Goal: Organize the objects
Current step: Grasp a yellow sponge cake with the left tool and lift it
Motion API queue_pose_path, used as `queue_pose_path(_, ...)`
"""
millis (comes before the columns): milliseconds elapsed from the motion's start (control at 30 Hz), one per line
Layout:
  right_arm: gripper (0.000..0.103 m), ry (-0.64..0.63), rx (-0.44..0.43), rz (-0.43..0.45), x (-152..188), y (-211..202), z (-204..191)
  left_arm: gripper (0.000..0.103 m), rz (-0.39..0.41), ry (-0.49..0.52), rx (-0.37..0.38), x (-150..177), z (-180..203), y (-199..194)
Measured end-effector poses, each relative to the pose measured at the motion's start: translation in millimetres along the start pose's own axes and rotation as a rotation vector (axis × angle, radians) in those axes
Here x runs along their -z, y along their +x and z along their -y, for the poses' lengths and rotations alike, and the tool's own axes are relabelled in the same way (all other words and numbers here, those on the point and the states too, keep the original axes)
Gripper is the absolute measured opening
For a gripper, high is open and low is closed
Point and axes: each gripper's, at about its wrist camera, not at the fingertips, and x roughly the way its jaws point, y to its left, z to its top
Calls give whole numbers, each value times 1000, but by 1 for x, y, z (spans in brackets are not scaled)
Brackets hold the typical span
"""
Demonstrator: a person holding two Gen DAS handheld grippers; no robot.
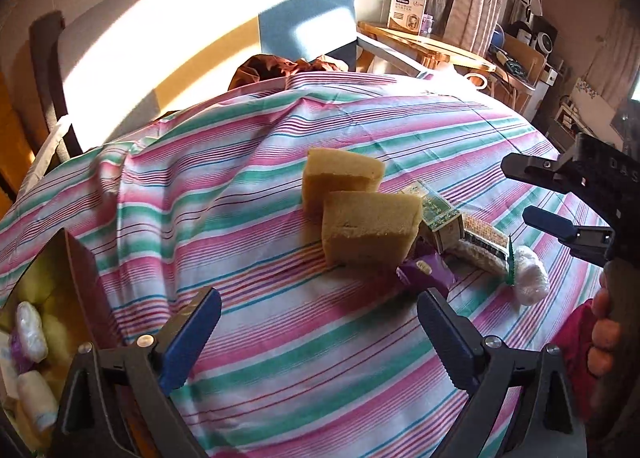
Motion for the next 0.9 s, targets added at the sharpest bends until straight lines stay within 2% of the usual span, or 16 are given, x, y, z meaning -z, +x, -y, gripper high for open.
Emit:
queue_pose_path(133,80,9,-23,-10,0,2,0,100,-20,29,14,-18,13,26)
queue_pose_path(233,80,19,-30,-7,0,1,1,101,-51,1,49,-27,17,44)
queue_pose_path(433,80,37,-33,-29,0,7,3,100,-57,23,21,-38,24,72)
queue_pose_path(467,80,36,-31,-29,0,7,3,99,-53,18,21,-40,23,75)
queue_pose_path(533,80,35,-19,-31,0,9,4,79,-52,0,70,-39,20,75)
queue_pose_path(567,80,37,-14,-32,0,9,5,71,-57,-14,104,-38,19,74)
queue_pose_path(600,80,36,-13,-34,0,10,6,70,-51,-24,96,-34,17,69)
queue_pose_path(700,80,23,-2,-38,0,12,4,69,-28,-47,116,-17,8,50)
queue_pose_path(900,80,-8,20,-52,3,15,0,69,-13,-99,102,35,-14,7)
